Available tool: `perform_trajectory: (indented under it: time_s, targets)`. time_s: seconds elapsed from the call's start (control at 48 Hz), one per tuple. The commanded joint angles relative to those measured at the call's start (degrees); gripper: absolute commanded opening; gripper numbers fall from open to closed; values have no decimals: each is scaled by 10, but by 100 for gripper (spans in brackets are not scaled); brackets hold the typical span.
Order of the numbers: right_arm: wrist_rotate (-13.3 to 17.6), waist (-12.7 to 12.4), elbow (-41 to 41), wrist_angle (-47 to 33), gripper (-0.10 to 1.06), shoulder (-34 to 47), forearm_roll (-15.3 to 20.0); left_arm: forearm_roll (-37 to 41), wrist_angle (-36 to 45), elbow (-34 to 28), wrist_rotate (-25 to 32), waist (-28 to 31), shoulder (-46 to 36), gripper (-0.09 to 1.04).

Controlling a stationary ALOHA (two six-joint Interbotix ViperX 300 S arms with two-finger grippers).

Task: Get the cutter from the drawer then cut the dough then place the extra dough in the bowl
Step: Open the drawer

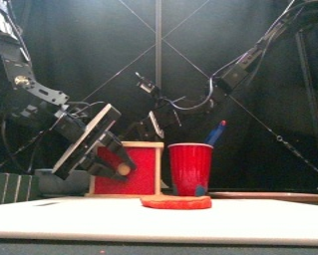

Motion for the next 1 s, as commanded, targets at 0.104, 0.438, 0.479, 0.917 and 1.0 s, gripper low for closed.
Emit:
perform_trajectory:
  time_s: [0.104, 0.438, 0.479, 0.917, 1.0]
  targets:
    - [1, -3, -11, 4, -7, -4, 5, -1, -4, -11, -2, -21, -19, 63]
    - [1, -11, -14, 11, -7, -4, 7, -11, 8, -11, -3, -59, -26, 63]
    - [1, -11, -14, 12, -7, -4, 8, -13, 8, -11, 0, -64, -25, 63]
    - [1, -17, -11, 21, -7, -4, 8, -16, 25, -3, 2, -101, -26, 62]
    - [1, -17, -12, 23, -7, -4, 7, -16, 36, -2, 2, -105, -26, 62]
